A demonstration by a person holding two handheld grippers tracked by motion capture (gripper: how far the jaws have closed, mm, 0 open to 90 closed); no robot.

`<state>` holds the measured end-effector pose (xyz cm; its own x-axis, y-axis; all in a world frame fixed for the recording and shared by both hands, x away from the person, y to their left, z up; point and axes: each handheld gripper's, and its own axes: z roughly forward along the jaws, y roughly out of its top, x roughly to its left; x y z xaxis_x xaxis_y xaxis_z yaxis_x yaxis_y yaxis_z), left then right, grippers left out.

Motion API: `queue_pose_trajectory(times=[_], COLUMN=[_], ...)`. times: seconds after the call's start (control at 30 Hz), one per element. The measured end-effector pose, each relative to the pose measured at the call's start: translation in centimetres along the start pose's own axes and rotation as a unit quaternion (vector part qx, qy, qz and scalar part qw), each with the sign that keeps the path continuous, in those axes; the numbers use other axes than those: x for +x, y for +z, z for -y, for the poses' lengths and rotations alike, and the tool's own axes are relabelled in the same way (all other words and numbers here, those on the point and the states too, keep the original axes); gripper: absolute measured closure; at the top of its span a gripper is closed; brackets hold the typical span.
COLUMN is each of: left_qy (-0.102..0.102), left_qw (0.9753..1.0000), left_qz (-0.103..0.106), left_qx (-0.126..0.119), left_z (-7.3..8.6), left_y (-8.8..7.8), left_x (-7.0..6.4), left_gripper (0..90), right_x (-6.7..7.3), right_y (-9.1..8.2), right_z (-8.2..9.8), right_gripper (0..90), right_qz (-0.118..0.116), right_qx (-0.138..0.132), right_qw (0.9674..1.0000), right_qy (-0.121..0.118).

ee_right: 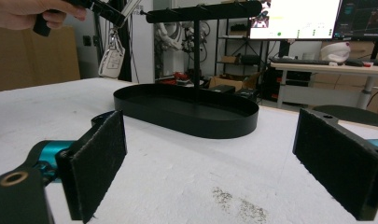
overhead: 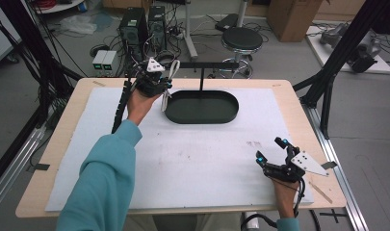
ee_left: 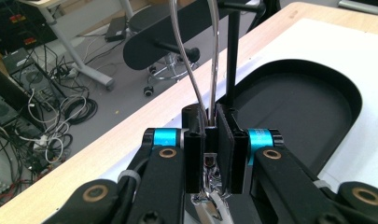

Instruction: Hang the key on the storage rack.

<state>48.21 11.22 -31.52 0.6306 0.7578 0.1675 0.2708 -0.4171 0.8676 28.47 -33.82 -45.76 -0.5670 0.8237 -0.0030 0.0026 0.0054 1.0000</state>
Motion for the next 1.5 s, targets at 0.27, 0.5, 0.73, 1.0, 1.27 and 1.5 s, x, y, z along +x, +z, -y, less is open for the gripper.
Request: queue_pose_trajectory(times=[0.27, 0.5, 0.73, 1.0, 1.27, 1.5], left_qy=[0.001, 0.006, 0.006, 0.005, -0.002, -0.011], left_qw=[1.0, 0.9999, 0.9996, 0.9992, 0.999, 0.9985], left_qz=[-0.006, -0.013, -0.025, -0.038, -0.045, -0.052], left_qx=[0.007, 0.008, 0.009, 0.007, 0.008, 0.006], left_z=[0.3, 0.4, 0.5, 0.5, 0.7, 0.8], left_y=[0.8, 1.5, 1.8, 2.2, 2.7, 3.3], left_x=[0.0, -0.4, -0.5, -0.9, -0.9, -1.2], left_gripper=[81.6, 81.6, 81.6, 81.6, 81.6, 81.6], right_x=[0.0, 0.0, 0.0, 0.0, 0.0, 0.0], right_y=[0.0, 0.0, 0.0, 0.0, 0.0, 0.0], right_z=[0.0, 0.0, 0.0, 0.0, 0.0, 0.0], right_gripper=[9.1, 9.1, 9.1, 9.1, 9.1, 9.1], right_qz=[0.001, 0.001, 0.0, 0.0, 0.0, 0.0], right_qx=[0.0, -0.002, -0.001, -0.001, 0.0, -0.001], right_qw=[1.0, 1.0, 1.0, 1.0, 1.0, 1.0], right_qy=[0.003, 0.001, 0.004, 0.004, 0.005, 0.004])
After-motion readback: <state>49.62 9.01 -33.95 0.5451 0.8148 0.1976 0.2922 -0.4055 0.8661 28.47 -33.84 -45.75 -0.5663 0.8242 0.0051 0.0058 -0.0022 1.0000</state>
